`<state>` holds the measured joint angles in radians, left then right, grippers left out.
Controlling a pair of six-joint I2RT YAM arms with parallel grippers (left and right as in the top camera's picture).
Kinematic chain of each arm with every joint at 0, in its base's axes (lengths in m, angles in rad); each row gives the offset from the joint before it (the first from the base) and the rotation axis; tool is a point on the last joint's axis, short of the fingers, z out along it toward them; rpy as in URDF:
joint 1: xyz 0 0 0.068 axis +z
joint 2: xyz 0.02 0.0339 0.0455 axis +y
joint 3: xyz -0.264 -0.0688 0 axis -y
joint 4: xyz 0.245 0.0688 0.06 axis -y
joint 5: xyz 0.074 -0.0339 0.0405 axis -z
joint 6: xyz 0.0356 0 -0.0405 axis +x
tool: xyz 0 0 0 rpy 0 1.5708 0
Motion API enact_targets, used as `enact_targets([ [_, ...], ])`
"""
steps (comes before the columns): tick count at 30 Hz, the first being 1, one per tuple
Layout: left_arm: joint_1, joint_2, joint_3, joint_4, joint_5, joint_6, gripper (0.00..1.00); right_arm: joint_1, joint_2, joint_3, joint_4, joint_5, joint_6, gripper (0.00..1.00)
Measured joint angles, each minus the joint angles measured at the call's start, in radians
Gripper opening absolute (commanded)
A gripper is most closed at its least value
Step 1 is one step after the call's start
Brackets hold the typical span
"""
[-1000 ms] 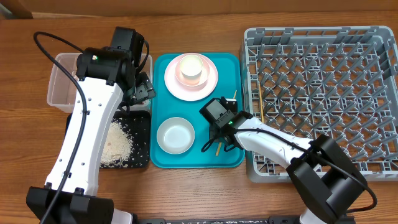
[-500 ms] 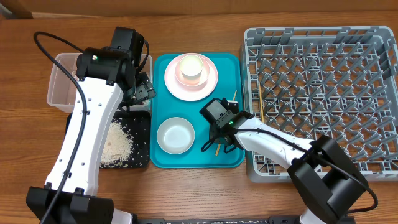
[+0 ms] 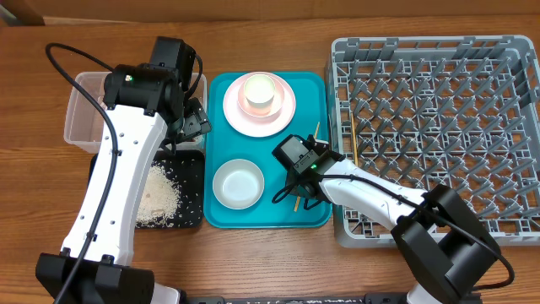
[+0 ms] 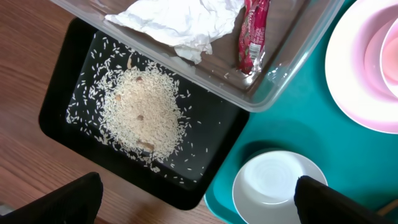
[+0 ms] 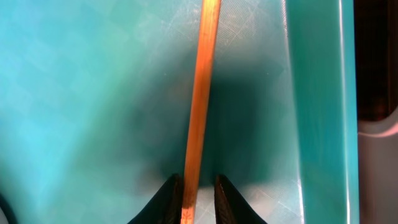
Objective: Sort waste into correct bins and load items into the dishwasher
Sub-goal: 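Close the right gripper on the wooden chopstick and lift it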
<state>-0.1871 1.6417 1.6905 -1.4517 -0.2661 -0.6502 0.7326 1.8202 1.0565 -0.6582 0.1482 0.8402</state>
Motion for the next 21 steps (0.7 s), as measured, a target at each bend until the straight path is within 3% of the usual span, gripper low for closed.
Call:
enact_targets([
  [8,0.0,0.0,0.0,0.0,0.0,0.0,1.0,0.0,-0.001,0.0,-0.011,-0.003,-0.032,0.21],
  [12,0.0,0.0,0.0,0.0,0.0,0.0,1.0,0.0,-0.001,0.0,0.004,0.0,-0.077,0.36],
  [21,0.0,0.0,0.0,0.0,0.0,0.0,1.0,-0.077,-0.001,0.003,0.016,-0.026,-0.105,0.39],
])
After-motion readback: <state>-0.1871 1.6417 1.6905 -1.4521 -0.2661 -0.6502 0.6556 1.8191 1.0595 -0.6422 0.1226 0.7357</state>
